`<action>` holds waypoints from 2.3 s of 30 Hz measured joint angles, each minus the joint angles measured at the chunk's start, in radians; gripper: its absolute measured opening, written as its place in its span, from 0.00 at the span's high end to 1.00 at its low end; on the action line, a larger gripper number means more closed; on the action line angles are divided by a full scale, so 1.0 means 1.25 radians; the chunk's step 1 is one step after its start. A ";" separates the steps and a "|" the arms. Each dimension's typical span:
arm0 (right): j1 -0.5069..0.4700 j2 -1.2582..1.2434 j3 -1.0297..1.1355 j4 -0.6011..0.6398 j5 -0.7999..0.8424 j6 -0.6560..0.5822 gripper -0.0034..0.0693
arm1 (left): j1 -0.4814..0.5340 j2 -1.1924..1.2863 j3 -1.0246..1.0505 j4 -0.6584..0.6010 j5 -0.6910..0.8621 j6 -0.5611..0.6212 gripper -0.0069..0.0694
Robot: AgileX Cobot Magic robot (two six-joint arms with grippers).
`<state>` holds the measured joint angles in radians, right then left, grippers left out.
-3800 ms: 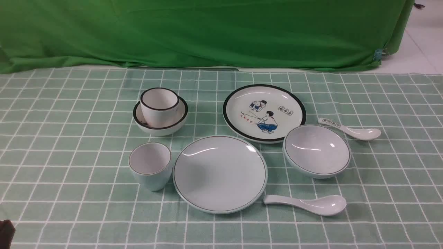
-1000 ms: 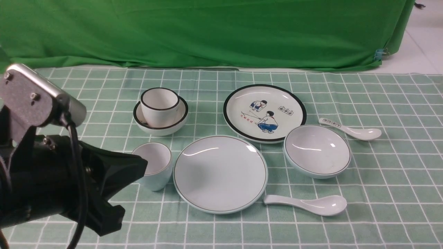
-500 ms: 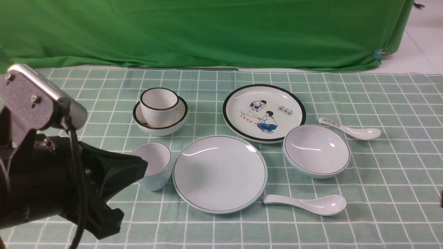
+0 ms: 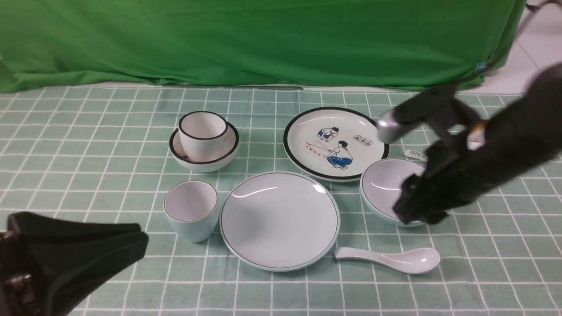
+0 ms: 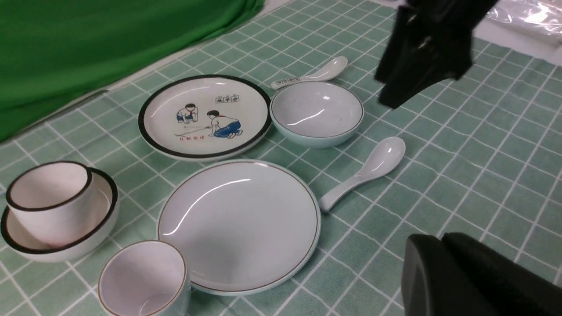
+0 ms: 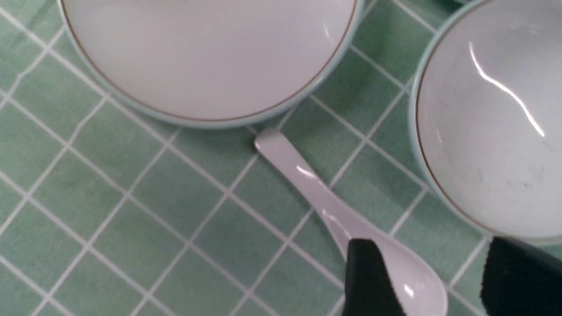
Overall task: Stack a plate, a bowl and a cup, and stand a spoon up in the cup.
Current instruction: Use the right arm to grab a blue rice bowl, then use the right arm to put the blue rice bowl into the blue large plate in the middle
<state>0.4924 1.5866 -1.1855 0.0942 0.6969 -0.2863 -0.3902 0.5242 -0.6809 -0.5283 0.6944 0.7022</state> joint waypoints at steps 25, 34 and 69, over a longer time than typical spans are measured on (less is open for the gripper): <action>-0.001 0.367 -0.215 -0.098 -0.010 -0.017 0.66 | 0.000 -0.024 0.000 0.004 0.084 -0.005 0.89; 0.061 0.274 -0.219 -0.117 0.035 0.008 0.84 | 0.000 -0.024 0.000 0.009 0.084 -0.005 0.89; 0.298 0.274 -0.217 -0.102 -0.071 0.089 0.24 | 0.000 0.034 -0.003 0.029 0.101 -0.033 0.89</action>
<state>0.8651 1.9297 -1.4572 -0.0327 0.6084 -0.1752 -0.3902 0.5666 -0.6852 -0.4922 0.8212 0.6613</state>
